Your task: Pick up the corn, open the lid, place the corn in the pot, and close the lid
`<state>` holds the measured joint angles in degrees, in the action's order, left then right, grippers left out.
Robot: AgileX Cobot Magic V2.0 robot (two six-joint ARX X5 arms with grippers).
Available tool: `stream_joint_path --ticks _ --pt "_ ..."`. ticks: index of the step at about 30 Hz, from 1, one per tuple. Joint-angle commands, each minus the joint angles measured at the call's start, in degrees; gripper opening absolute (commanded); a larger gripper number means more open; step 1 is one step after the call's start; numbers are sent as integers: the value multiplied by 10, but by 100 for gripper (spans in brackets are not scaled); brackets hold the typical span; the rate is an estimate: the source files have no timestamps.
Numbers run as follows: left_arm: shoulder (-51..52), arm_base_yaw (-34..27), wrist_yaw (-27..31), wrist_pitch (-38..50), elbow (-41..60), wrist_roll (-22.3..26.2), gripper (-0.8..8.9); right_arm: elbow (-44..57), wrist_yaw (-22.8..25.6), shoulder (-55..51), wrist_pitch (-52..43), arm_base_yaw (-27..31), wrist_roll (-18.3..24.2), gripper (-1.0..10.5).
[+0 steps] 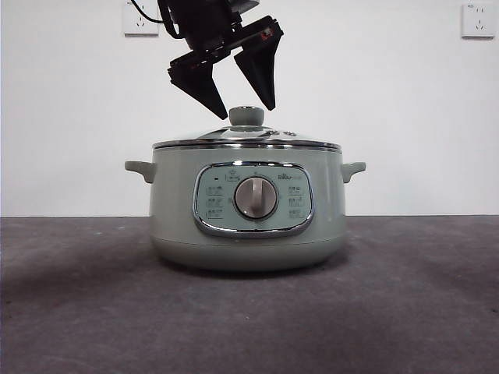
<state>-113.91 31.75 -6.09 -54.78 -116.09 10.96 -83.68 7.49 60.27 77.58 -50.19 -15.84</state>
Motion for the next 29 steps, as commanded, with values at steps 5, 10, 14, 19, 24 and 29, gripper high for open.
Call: stream_joint_path --ticks 5,10,14,19,24,29 --pt "-18 2 1 15 0 7 505 1 0 1 13 0 -6 -8" --pt "-24 4 1 15 0 6 304 1 0 1 13 0 -6 -8" --pt "-25 6 1 16 0 7 40 1 0 1 13 0 -6 -8" --pt "-25 7 0 20 0 7 -9 1 0 1 13 0 -6 -8" --pt "-24 7 1 28 0 7 -9 1 1 3 13 0 -6 -8" --pt "-10 7 1 31 -7 7 -9 1 31 3 13 0 -9 -8"
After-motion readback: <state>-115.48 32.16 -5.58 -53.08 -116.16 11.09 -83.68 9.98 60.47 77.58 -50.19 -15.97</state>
